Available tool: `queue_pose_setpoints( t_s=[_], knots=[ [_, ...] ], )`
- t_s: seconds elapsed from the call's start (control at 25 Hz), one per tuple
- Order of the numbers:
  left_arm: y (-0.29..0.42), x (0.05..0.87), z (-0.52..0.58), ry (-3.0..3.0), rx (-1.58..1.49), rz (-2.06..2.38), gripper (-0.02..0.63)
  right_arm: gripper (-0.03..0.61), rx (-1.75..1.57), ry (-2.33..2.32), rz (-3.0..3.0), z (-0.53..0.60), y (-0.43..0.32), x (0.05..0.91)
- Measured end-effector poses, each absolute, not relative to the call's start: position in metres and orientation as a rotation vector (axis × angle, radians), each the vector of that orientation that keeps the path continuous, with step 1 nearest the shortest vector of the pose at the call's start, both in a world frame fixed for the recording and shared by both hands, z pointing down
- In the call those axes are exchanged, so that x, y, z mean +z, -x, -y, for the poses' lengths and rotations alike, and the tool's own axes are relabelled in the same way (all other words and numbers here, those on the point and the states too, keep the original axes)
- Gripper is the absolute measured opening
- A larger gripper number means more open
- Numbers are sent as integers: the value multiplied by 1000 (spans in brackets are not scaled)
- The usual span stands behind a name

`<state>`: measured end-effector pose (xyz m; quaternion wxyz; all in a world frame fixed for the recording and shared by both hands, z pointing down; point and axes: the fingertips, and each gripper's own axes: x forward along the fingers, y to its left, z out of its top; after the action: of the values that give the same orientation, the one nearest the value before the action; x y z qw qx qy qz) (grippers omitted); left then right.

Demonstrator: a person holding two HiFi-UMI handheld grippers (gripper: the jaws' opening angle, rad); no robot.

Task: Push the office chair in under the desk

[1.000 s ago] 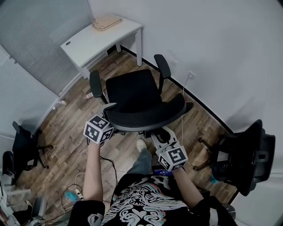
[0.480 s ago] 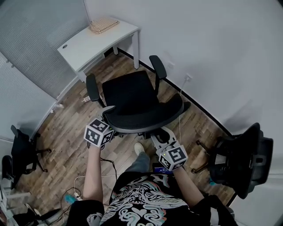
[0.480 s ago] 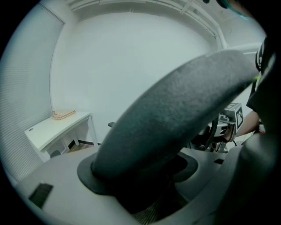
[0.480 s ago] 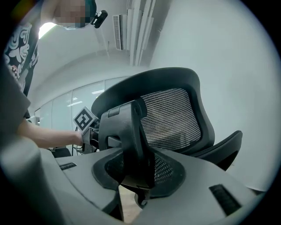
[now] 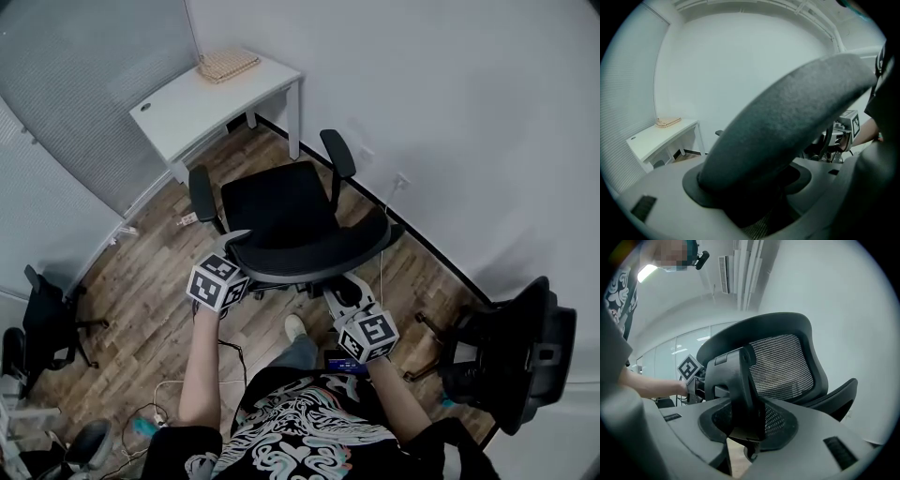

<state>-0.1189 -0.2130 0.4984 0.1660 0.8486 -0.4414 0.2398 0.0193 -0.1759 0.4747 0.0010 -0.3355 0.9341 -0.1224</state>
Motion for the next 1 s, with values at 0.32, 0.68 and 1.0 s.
queue_pose_setpoints(
  t_s=[0.32, 0.68, 1.0],
  knots=[
    [119, 498, 221, -2406, 677, 1259, 308, 106, -374, 1034, -2934, 185, -20, 473],
    [119, 498, 234, -2399, 666, 1269, 308, 107, -389, 1040, -2932, 201, -20, 474],
    [117, 498, 246, -2395, 654, 1275, 307, 107, -391, 1031, -2929, 214, -23, 474]
  ],
)
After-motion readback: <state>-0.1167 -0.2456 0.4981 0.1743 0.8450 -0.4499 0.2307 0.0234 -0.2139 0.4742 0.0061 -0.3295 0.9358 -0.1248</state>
